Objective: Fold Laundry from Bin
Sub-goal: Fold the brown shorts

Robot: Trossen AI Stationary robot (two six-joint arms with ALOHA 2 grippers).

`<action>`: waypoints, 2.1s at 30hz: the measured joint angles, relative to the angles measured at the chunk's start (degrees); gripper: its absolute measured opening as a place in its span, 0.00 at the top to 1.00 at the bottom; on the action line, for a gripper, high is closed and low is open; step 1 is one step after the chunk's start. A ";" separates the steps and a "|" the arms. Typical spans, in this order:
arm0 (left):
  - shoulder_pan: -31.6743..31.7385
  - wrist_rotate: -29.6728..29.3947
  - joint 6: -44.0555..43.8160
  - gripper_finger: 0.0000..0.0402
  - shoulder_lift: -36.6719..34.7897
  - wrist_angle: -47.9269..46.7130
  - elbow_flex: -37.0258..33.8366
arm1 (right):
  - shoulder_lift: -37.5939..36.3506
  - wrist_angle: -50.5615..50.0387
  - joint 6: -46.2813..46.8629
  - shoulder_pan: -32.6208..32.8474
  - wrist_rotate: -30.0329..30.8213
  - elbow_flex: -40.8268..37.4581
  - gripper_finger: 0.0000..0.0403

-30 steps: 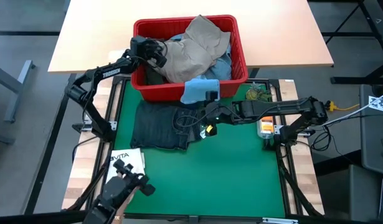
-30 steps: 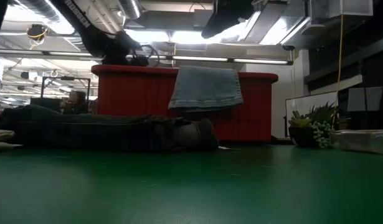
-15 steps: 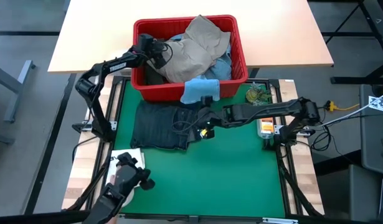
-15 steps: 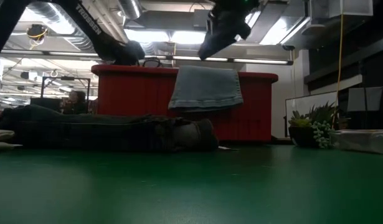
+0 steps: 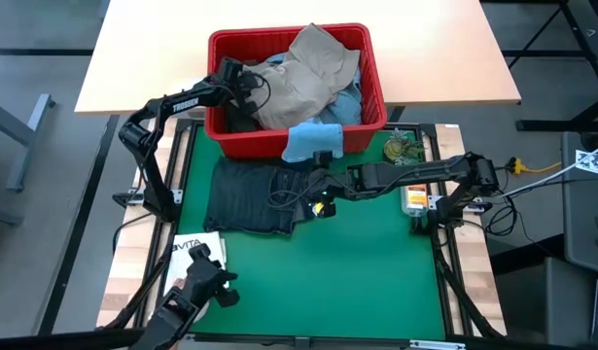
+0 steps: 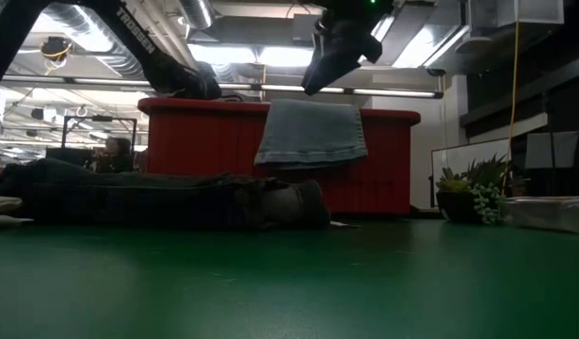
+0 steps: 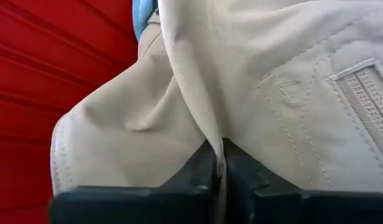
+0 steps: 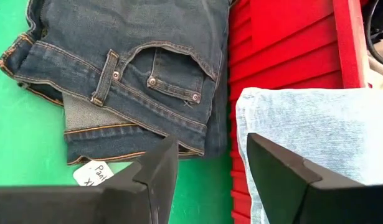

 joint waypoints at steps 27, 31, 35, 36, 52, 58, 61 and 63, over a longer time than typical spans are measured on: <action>-14.31 9.65 -12.00 1.00 -0.28 -19.86 36.81 | -2.89 -31.30 -0.20 0.00 11.93 13.35 0.53; -18.56 10.33 -12.02 1.00 -0.28 -21.61 44.30 | -6.50 -33.97 0.05 0.00 15.11 13.35 0.53; -22.89 10.33 -12.02 1.00 -0.28 -22.81 51.50 | -10.22 -35.77 0.07 0.00 19.84 13.35 0.53; -24.00 10.33 -12.02 1.00 -0.28 -22.99 53.28 | -11.07 -36.20 0.10 0.00 20.70 13.35 0.53; -36.03 9.48 -14.62 1.00 -4.64 -16.42 61.29 | -23.35 -37.73 0.22 0.00 19.82 13.38 0.53; -36.74 8.91 -17.81 1.00 -4.63 -17.74 61.29 | -23.58 -37.90 -0.90 0.04 12.46 13.35 0.53; -36.74 8.81 -17.99 1.00 -4.63 -18.94 61.29 | -23.58 -37.88 -1.15 0.04 10.54 13.35 0.53; -36.74 8.31 -18.97 1.00 -4.61 -19.34 61.29 | -23.58 -37.72 -1.19 0.04 7.10 13.35 0.53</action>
